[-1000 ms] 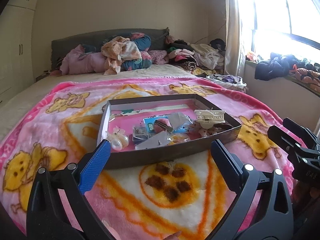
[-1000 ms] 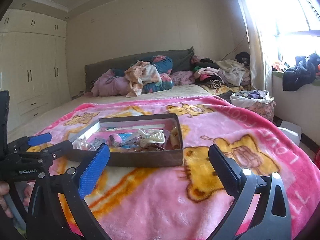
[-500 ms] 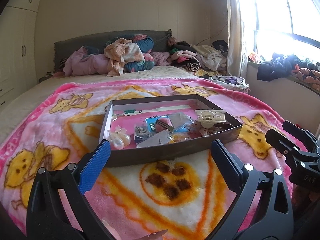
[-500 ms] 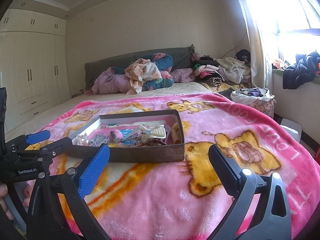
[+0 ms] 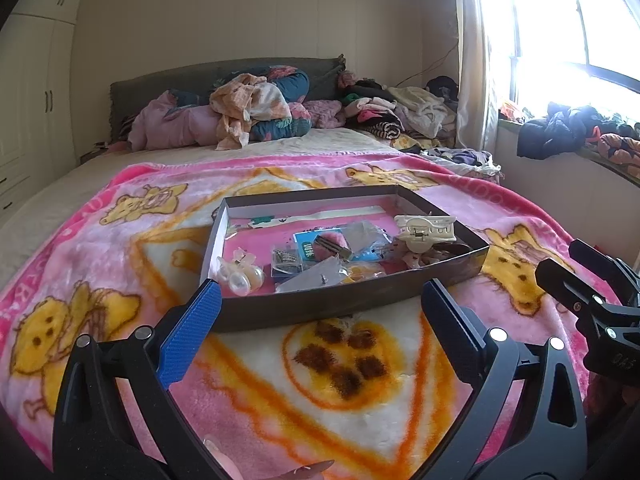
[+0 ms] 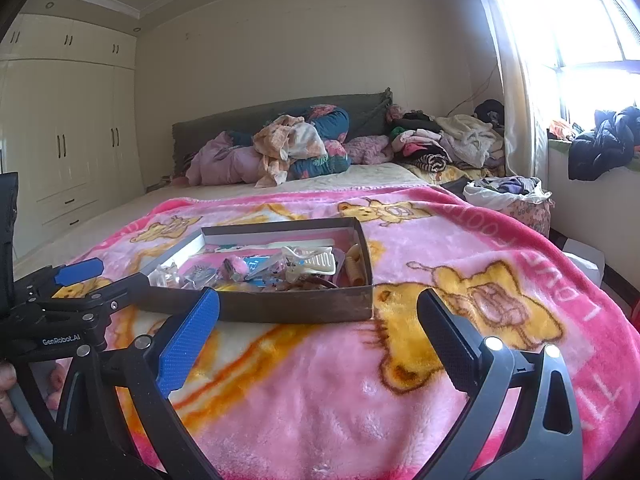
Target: Organize jewelry
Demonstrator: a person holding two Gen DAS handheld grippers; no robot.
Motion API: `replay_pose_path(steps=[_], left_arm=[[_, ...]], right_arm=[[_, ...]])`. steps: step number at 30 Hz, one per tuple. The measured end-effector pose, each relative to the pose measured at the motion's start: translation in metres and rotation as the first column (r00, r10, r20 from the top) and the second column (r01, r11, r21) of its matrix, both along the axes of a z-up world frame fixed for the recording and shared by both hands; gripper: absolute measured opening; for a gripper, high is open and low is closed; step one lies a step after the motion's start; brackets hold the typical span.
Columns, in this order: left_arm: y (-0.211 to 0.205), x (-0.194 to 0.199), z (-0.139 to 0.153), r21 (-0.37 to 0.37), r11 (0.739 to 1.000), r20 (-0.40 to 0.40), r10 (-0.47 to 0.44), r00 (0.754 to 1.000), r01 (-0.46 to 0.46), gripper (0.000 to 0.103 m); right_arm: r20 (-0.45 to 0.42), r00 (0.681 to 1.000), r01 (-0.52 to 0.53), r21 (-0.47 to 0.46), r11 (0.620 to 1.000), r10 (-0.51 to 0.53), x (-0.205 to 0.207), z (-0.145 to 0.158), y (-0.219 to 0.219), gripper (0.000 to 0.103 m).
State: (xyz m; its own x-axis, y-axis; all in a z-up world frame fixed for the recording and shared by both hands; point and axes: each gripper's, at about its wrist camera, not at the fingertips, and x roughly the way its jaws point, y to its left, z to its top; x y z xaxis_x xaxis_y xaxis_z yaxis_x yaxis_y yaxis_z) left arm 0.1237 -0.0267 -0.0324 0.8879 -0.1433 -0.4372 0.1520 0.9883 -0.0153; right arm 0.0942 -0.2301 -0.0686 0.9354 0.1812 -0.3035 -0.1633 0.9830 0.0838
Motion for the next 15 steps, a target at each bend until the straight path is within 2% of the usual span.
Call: replay_pose_path(steps=[15], left_arm=[[0.0013, 0.0003, -0.0005, -0.002, 1.000, -0.003, -0.003, 1.000, 0.003, 0.091]], right_arm=[[-0.005, 1.000, 0.000, 0.003, 1.000, 0.000, 0.0006, -0.0008, 0.0002, 0.097]])
